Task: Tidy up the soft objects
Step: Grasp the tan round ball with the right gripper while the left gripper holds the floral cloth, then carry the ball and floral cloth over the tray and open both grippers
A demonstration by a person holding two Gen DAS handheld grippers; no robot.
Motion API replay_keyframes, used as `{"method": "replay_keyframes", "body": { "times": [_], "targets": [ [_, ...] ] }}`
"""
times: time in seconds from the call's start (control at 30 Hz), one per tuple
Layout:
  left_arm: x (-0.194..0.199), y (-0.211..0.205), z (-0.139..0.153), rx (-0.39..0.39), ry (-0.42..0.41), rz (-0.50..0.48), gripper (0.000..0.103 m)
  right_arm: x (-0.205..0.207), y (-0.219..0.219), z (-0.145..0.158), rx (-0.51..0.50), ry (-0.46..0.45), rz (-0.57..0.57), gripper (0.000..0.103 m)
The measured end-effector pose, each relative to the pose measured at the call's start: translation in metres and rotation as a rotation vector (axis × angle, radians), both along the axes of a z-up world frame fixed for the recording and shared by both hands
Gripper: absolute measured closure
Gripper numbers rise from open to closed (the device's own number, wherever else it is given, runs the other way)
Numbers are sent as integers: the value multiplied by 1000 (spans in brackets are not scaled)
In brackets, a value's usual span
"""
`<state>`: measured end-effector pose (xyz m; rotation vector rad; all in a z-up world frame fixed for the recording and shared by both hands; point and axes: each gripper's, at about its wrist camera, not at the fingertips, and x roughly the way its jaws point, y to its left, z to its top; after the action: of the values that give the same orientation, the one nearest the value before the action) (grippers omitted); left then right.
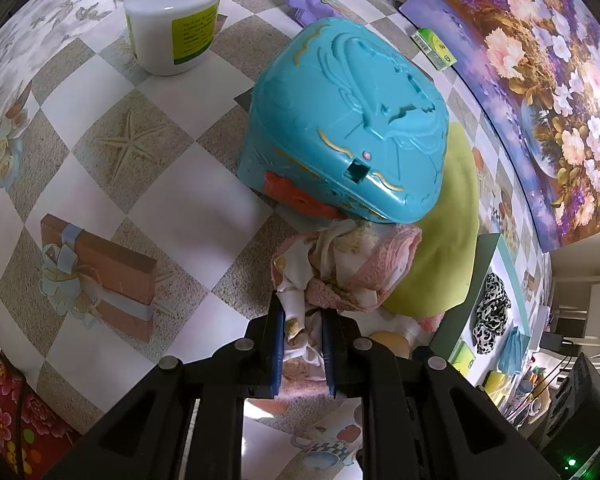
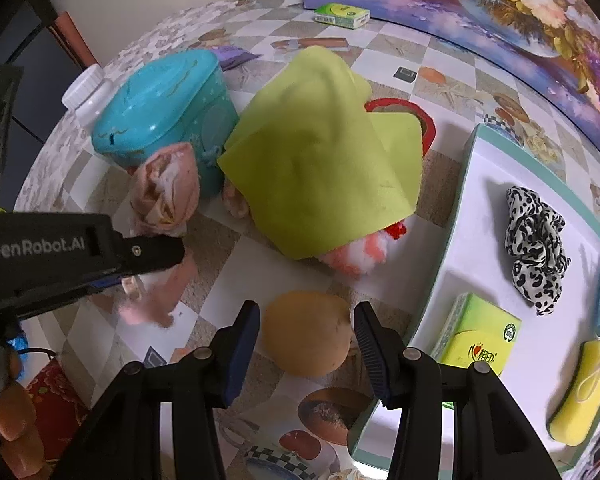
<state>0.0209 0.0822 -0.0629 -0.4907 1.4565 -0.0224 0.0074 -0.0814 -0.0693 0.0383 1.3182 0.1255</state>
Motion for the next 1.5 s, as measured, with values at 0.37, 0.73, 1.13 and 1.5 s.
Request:
{"method": "replay_keyframes", "body": {
  "times": [0.37, 0.73, 1.13, 1.5],
  "targets": [
    [2, -2, -4, 1, 8, 2, 86, -1, 13, -17, -10, 37, 5, 50],
    [3, -5, -6, 5, 9, 5, 86, 2, 10, -17, -18, 36, 17, 52],
    [1, -17, 6, -19, -41, -33, 86, -16, -19, 24, 38, -41, -68, 52],
    [-6, -62, 34, -22, -147, -170, 86, -38, -100, 56, 77, -101, -323, 52]
  ]
}}
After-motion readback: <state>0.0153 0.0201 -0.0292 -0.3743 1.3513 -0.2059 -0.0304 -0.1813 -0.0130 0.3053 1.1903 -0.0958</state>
